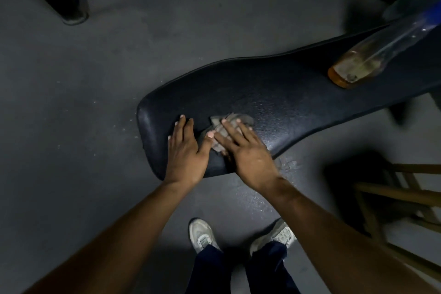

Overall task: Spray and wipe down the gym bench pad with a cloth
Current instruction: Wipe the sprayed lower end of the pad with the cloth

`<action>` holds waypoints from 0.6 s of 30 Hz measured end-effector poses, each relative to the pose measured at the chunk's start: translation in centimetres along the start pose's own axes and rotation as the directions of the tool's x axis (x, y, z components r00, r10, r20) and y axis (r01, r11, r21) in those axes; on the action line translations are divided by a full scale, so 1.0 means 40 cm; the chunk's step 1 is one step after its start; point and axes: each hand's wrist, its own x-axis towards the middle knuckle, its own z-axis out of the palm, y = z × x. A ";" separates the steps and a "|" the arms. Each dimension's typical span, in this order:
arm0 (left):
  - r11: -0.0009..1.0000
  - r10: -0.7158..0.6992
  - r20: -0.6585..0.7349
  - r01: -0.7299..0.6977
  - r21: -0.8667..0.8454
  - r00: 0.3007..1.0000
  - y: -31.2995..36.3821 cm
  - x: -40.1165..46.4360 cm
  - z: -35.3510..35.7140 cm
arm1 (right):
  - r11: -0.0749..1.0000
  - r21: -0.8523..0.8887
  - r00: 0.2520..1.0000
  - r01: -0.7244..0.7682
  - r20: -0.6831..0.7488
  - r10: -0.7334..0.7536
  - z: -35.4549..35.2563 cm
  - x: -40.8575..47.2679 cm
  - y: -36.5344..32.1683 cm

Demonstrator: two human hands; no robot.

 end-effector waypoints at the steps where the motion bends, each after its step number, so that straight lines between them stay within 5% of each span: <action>1: 1.000 0.007 0.001 -0.007 0.001 1.000 0.014 -0.003 0.008 | 1.000 0.020 1.000 -0.008 -0.014 0.009 -0.001 -0.025 0.023; 10: 0.997 0.045 0.068 -0.049 0.058 0.997 0.179 -0.047 0.129 | 0.824 0.275 0.841 -0.496 -0.082 0.534 -0.113 -0.127 0.391; 18: 0.991 0.081 0.132 -0.094 0.097 0.988 0.366 -0.053 0.258 | 0.929 0.189 0.940 -0.319 -0.065 0.336 -0.120 -0.171 0.437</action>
